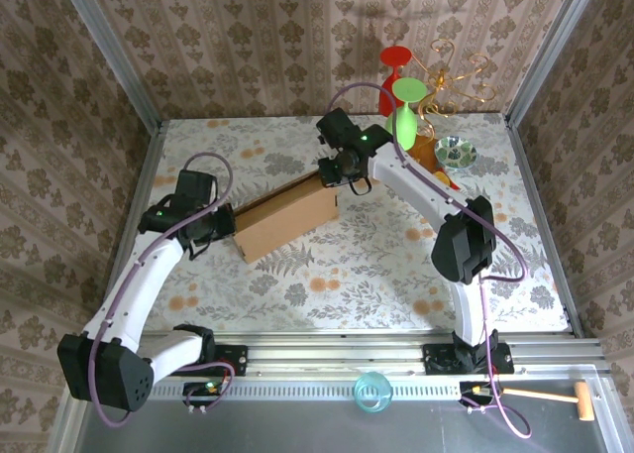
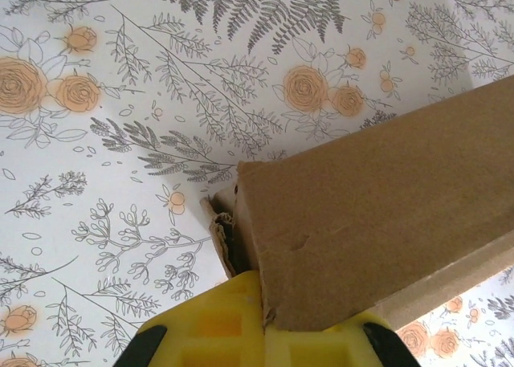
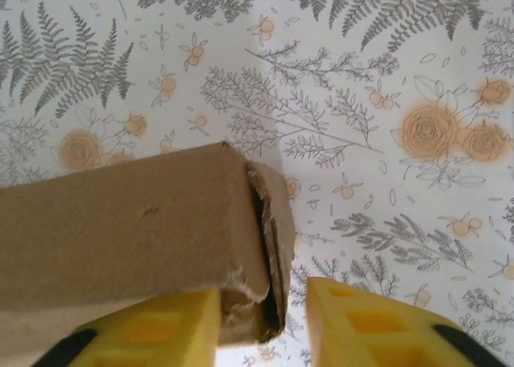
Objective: Fold the paper box
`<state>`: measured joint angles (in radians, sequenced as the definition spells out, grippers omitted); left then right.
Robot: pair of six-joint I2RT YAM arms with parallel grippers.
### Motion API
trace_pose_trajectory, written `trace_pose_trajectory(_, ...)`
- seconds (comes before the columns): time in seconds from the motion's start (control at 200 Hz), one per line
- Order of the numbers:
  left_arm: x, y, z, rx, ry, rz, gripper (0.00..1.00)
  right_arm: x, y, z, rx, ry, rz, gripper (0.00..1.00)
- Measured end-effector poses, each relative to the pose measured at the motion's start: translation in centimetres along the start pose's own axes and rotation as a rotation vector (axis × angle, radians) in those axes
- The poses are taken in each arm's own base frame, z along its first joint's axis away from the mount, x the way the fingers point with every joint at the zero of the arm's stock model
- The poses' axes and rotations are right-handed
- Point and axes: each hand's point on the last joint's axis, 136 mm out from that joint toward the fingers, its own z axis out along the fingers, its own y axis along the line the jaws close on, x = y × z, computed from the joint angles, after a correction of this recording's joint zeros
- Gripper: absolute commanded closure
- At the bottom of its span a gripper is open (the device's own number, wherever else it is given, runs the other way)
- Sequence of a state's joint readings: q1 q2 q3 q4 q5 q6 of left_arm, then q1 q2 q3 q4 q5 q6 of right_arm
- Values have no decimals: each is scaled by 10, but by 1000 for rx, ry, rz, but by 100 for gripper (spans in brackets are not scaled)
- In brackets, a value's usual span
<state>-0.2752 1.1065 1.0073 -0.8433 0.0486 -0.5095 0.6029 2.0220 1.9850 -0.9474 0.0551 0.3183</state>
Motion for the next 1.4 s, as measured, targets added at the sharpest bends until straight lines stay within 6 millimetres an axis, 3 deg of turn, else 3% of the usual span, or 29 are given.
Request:
trace_pose_trajectory(0.145,0,0,0,-21,-10,1,100,2,5,-20,-44,-16,69,55)
trace_pose_trajectory(0.25,-1,0,1,-31,-15,2,100,4,5,-42,-91,-47,166,45)
trace_pose_trajectory(0.45,-2,0,2,-52,-22,14,100,6,-5,-72,-241,-97,539,32)
trace_pose_trajectory(0.575,-2,0,2,-59,-26,16,100,3,-5,-58,-351,-81,801,27)
trace_pose_trajectory(0.74,-1,-1,1,-65,-28,24,100,0,15,-37,-451,-9,996,25)
trace_pose_trajectory(1.04,0,-1,1,-81,-30,34,100,-1,30,-9,-498,81,1128,25)
trace_pose_trajectory(1.22,0,-2,1,-89,-28,44,100,3,31,4,-489,110,1144,33)
trace_pose_trajectory(1.4,8,-2,-2,-97,6,48,64,-2,32,7,-508,97,1130,41)
